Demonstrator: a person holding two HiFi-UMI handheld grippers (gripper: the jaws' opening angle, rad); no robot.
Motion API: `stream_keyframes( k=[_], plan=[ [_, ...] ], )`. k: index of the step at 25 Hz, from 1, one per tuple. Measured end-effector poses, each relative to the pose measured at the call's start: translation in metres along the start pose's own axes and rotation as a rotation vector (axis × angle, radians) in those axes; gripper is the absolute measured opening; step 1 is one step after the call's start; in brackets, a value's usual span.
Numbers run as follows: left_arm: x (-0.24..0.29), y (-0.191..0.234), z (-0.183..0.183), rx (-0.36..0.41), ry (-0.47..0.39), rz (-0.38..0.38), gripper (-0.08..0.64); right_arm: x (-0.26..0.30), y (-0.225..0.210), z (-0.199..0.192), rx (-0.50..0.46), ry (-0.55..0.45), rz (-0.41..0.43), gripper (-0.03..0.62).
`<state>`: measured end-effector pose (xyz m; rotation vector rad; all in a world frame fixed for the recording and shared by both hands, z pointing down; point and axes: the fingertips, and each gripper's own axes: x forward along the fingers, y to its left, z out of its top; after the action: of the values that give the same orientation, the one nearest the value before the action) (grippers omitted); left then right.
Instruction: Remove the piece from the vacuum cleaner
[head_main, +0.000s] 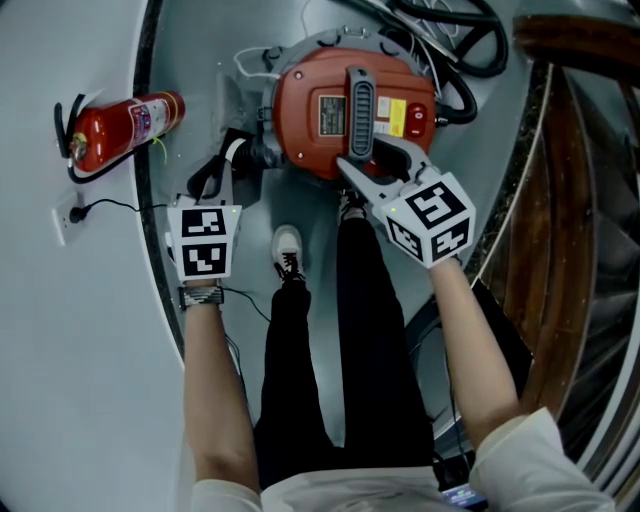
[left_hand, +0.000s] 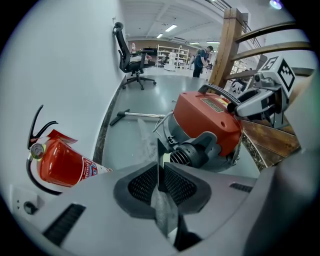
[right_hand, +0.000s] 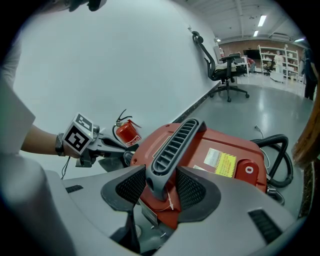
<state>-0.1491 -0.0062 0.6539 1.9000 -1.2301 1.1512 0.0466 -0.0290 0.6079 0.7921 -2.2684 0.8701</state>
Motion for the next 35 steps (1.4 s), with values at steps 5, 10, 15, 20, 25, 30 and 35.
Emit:
stream_keyframes(
  k=[5,10,15,20,25,30,35],
  plan=[
    [0.0,-0.001,0.009,0.011,-0.012,-0.018,0.061,-0.001,-0.001,0.0,-0.002,-0.005,-0.016,0.202],
    [0.011,0.007,0.028,-0.072,0.004,-0.032,0.132,0.0,0.0,0.0,-0.005,0.006,-0.007,0.202],
    [0.024,0.006,0.027,-0.111,0.048,-0.039,0.155,-0.001,0.001,0.0,-0.01,0.012,0.002,0.202],
    [0.025,0.003,0.027,-0.144,0.034,-0.05,0.125,-0.001,0.001,0.0,-0.011,0.016,0.005,0.202],
    [0.027,0.001,0.027,-0.117,0.035,-0.06,0.071,-0.001,0.002,0.0,-0.013,0.021,0.008,0.202],
    [0.027,0.0,0.027,-0.096,0.036,-0.064,0.044,0.0,0.002,0.0,-0.017,0.019,0.005,0.202],
    [0.026,0.002,0.027,-0.242,0.005,-0.077,0.038,-0.001,0.0,0.0,-0.019,0.022,0.017,0.202]
  ],
)
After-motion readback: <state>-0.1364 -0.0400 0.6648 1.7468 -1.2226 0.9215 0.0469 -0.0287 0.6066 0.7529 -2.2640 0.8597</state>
